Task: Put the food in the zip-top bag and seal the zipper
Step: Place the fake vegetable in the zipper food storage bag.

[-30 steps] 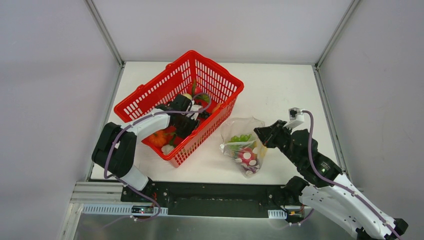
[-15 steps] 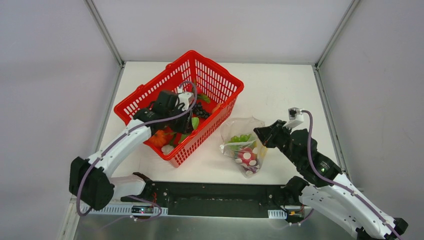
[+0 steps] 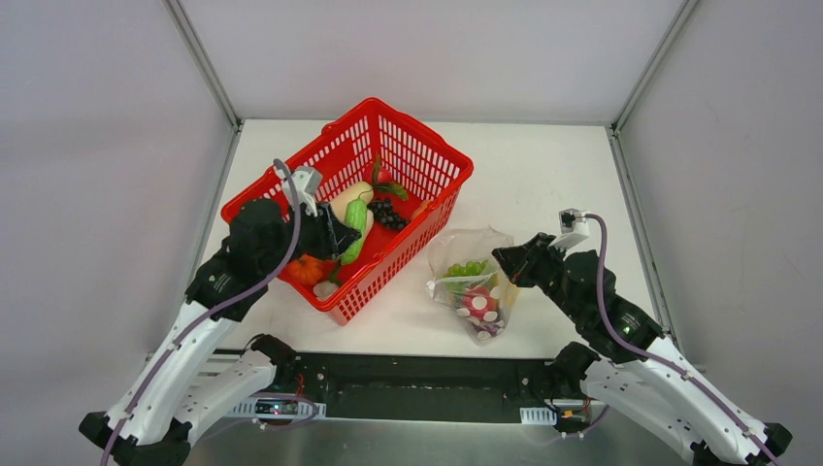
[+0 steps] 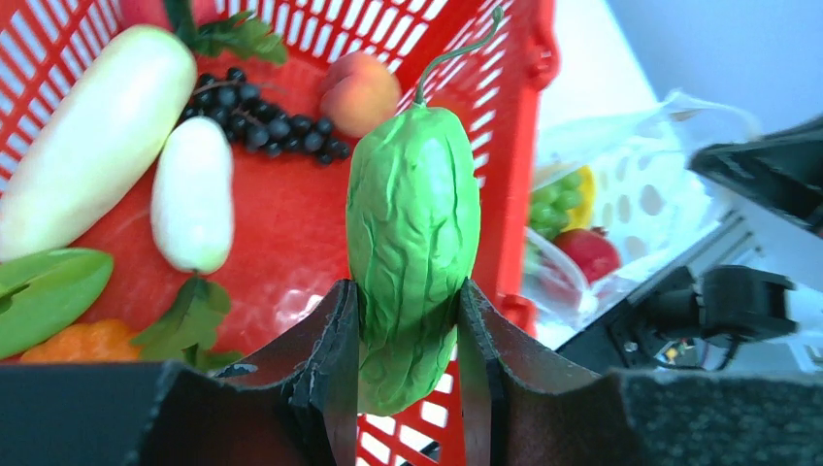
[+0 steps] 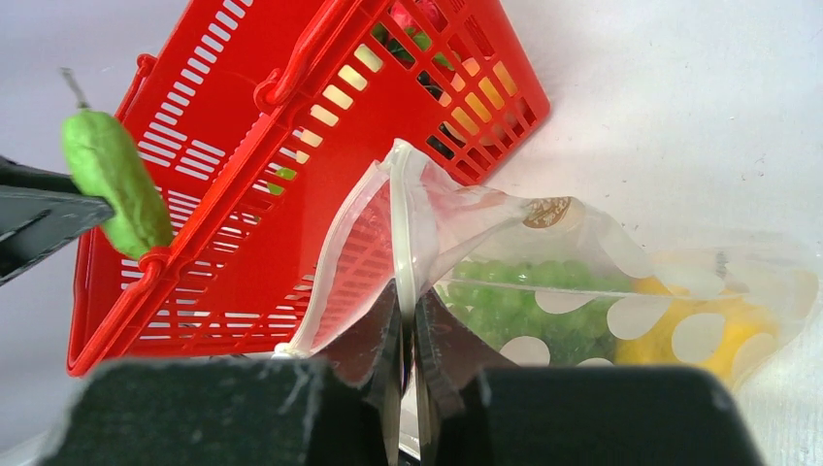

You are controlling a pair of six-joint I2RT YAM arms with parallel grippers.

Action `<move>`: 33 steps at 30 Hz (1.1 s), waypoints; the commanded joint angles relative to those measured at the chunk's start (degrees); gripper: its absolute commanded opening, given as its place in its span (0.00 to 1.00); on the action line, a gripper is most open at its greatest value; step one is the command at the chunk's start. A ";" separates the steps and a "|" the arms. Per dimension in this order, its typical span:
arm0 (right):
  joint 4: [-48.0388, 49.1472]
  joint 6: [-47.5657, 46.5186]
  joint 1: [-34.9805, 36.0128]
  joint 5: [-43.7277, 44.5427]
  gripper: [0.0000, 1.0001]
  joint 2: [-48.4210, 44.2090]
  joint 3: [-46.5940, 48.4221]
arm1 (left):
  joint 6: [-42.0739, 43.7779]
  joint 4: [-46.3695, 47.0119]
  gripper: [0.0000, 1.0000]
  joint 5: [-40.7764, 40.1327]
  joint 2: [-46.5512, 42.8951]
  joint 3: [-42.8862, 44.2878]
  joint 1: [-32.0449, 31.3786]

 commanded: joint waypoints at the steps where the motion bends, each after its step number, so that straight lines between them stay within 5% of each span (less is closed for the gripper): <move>1: 2.35 -0.33 0.12 -0.34 0.09 -0.17 2.73 | -5.02 4.14 0.09 2.11 -4.40 1.43 -1.82; 11: 3.41 0.57 0.14 -2.11 0.09 0.05 2.36 | -5.77 8.73 0.10 4.96 1.13 6.76 -17.17; 16: 3.50 0.75 0.11 -3.60 0.09 -0.51 2.61 | -4.31 17.87 0.08 -0.33 5.65 6.85 -24.56; 21: 3.46 0.78 0.06 -4.20 0.09 -2.07 2.58 | -2.96 24.57 0.08 -1.16 12.29 7.70 -27.99; 27: 2.67 0.77 0.10 -3.76 0.09 -3.30 2.70 | 3.41 20.25 0.09 -5.45 22.61 13.15 -32.90; 33: 2.46 0.82 0.08 -4.14 0.09 -4.03 2.82 | 5.31 26.77 0.10 -6.70 26.48 9.61 -33.36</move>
